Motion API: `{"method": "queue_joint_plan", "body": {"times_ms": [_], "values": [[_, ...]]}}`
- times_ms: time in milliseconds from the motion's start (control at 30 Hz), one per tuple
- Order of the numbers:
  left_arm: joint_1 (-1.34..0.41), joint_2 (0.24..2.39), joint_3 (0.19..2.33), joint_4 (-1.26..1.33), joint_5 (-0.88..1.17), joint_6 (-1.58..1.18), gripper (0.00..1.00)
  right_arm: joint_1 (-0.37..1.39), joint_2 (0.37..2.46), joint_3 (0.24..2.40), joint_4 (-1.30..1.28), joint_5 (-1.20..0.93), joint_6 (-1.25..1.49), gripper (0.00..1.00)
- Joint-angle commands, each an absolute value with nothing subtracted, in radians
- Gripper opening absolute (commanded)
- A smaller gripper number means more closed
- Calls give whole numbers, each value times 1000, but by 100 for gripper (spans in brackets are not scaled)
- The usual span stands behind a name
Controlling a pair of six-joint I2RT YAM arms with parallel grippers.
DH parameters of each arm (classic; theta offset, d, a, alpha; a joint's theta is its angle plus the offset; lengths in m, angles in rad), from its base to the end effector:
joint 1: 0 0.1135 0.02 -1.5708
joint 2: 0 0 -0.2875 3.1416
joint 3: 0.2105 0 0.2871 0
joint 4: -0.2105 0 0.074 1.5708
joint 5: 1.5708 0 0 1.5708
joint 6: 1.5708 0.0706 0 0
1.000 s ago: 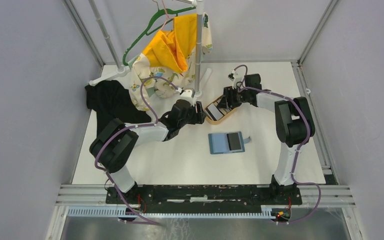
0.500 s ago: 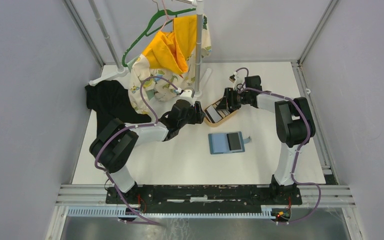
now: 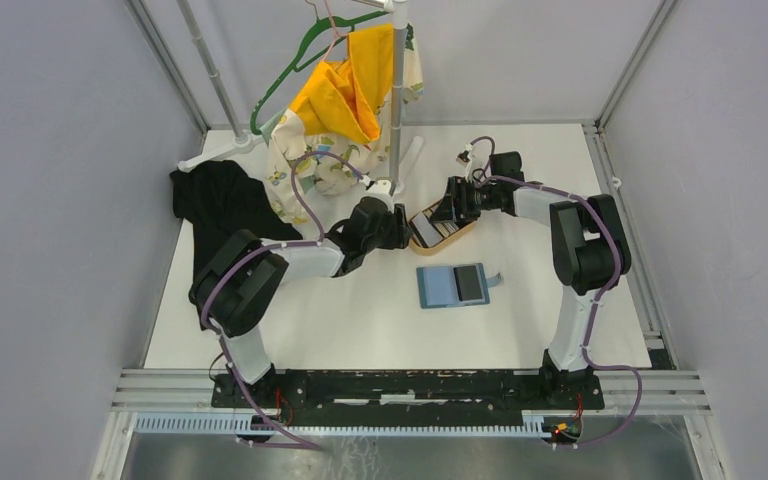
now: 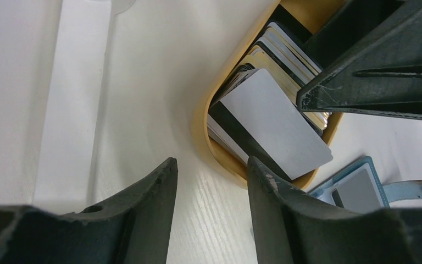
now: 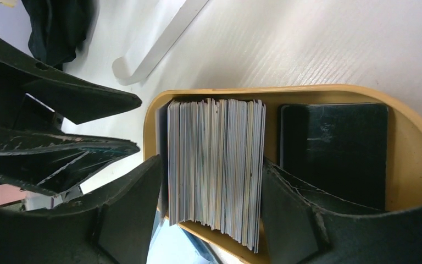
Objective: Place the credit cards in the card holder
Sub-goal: Pick up the credit card from the storage box.
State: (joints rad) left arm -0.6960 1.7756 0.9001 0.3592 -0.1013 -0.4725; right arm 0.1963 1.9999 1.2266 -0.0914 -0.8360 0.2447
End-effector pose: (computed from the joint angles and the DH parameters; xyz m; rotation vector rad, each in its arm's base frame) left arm 0.3344 -0.2701 0.1466 0.1759 2.1342 -0.5969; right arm 0.4421 0.1413 0.1294 -0.3298 2.3741 1.2159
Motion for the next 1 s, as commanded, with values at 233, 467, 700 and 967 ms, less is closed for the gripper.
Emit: {"method": "queue_joint_plan", "body": {"times_ms": [233,467,700,967], "values": [[-697,1833,1005,290,-90,-431,53,193,1960,1250,-93,-917,259,73],[-697,1875,1055,234,-87,-432,38,192,1963,1248,-91,-930,262,74],[-675,1912,1114,164,-92,-438,24,193,1956,1247,-103,-933,256,74],[-665,1939,1196,100,-121,-391,21,197,1948,1246,-110,-923,263,74]]}}
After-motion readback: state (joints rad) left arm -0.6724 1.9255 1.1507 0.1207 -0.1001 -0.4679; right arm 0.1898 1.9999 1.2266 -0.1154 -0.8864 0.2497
